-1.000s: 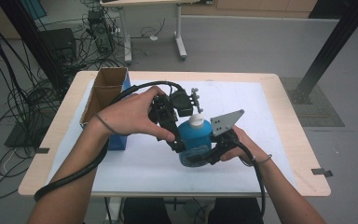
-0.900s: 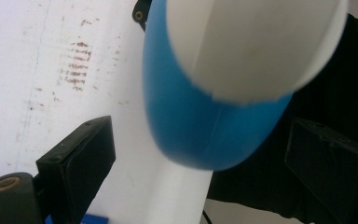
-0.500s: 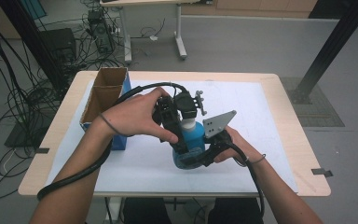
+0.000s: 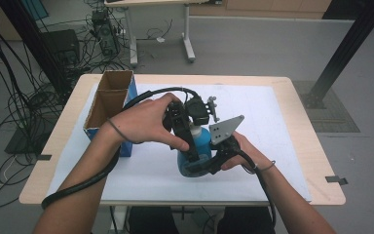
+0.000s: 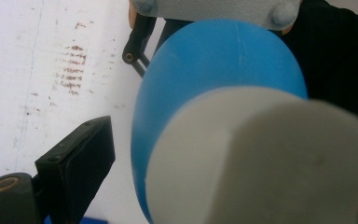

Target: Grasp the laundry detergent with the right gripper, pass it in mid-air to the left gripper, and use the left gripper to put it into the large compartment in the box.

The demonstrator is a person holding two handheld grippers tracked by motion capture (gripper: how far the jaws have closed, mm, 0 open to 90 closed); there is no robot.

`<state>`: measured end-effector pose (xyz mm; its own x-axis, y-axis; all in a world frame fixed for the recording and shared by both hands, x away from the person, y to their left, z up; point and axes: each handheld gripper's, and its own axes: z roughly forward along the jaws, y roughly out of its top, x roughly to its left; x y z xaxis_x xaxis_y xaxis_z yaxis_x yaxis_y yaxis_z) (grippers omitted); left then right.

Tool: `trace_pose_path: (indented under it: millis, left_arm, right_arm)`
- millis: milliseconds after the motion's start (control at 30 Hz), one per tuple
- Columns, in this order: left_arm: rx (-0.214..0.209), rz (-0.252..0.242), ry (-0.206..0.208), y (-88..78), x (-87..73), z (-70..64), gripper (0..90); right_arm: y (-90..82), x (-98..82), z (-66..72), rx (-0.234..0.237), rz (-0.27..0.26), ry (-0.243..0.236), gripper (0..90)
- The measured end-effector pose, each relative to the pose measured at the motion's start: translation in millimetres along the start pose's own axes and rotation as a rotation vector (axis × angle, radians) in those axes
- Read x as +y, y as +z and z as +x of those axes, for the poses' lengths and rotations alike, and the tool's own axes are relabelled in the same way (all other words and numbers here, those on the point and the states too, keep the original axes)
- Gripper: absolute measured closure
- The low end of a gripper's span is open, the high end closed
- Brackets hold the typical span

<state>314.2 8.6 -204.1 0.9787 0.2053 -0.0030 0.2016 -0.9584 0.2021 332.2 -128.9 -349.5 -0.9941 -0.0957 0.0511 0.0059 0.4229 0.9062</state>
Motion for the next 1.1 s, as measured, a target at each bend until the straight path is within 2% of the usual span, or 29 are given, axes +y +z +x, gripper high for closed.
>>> trace_pose_path:
  millis: [1100]
  left_arm:
    - [0.007, 0.003, 0.007, -1.9, 1.9, -2.4, 8.6]
  right_arm:
    - [0.2, 0.0, 1.8, 0.005, 0.004, -0.001, 41.5]
